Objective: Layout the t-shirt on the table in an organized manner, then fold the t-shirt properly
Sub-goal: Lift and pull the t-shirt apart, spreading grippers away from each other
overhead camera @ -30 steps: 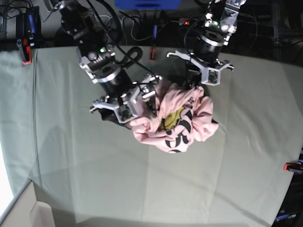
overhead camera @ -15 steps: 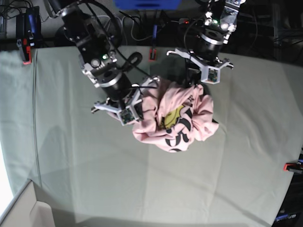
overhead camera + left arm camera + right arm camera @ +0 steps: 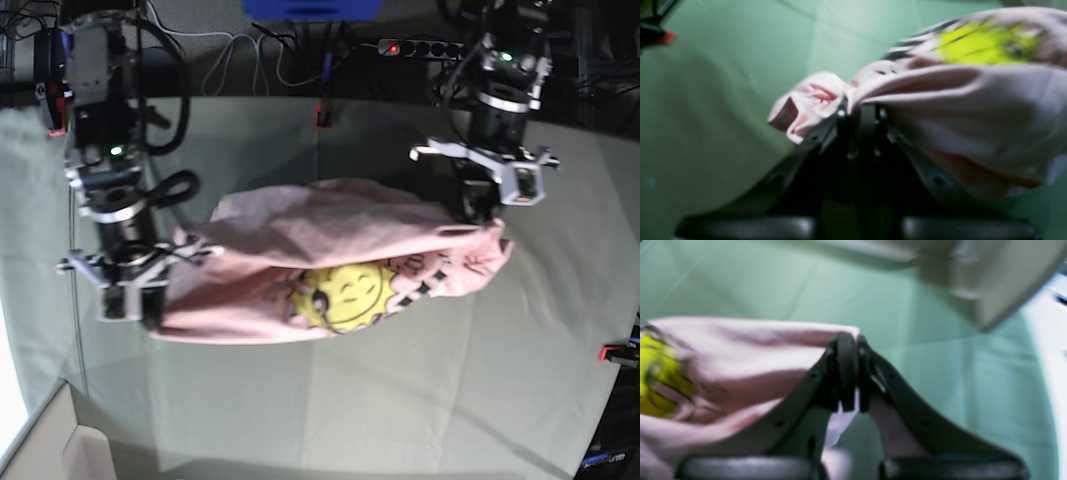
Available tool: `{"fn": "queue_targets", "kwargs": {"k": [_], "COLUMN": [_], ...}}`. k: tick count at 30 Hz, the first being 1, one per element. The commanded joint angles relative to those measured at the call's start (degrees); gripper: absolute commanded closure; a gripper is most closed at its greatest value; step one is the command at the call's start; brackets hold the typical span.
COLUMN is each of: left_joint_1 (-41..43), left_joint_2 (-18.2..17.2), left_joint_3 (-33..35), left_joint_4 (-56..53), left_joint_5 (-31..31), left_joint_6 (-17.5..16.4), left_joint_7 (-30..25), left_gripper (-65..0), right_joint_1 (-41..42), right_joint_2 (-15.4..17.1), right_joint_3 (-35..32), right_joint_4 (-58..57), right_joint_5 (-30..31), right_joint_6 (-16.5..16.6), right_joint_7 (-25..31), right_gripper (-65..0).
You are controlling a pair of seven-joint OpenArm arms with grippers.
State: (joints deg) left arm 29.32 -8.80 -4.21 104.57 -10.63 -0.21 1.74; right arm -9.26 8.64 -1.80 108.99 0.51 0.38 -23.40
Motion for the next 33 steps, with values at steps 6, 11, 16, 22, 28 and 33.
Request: {"fn": "queue_targets", "kwargs": {"k": [6,11,16,22,28,33], "left_joint_1": [-0.71,2.28,6.06,7.21,8.53,9.14], "left_joint_2": [-0.30,-0.21,-0.21,-0.30,-0.83,-0.92], "left_joint_3": [-3.84,-2.43,-1.11,4.25,11.11,13.75], "left_joint_4": [0.88,0.88,0.35,-4.13,-4.31,-3.70], "left_joint_5": [-0.05,-0.05,-0.05,-0.05,-0.05,-0.05], "left_joint_6": [0.25,0.08,-0.01,-0.01,0.34,0.16], "left_joint_7": [-1.69,-1.69,-1.69,-1.69,-1.61,0.77], "left_gripper": [-0.1,-0.1,-0.1,-0.4,-5.1,-36.6], "right_joint_1": [0.68,0.60,5.61,13.70,18.79,17.92], "right_joint_2": [0.28,0.19,-0.07,1.51,5.20,6.43], "right_joint_3": [8.53,11.78,15.30,15.65,15.39,16.09], "right_joint_4": [0.94,0.77,0.24,-6.35,-13.30,-12.15], "right_joint_5": [-0.21,-0.21,-0.21,-0.21,-0.21,-0.47], "right_joint_6": [0.10,0.10,0.10,0.10,7.75,19.27], "right_joint_7": [1.64,0.06,-4.34,-10.23,-16.03,-19.37], "right_gripper": [0.0,0.0,0.0,0.0,-11.0,-27.8]}}
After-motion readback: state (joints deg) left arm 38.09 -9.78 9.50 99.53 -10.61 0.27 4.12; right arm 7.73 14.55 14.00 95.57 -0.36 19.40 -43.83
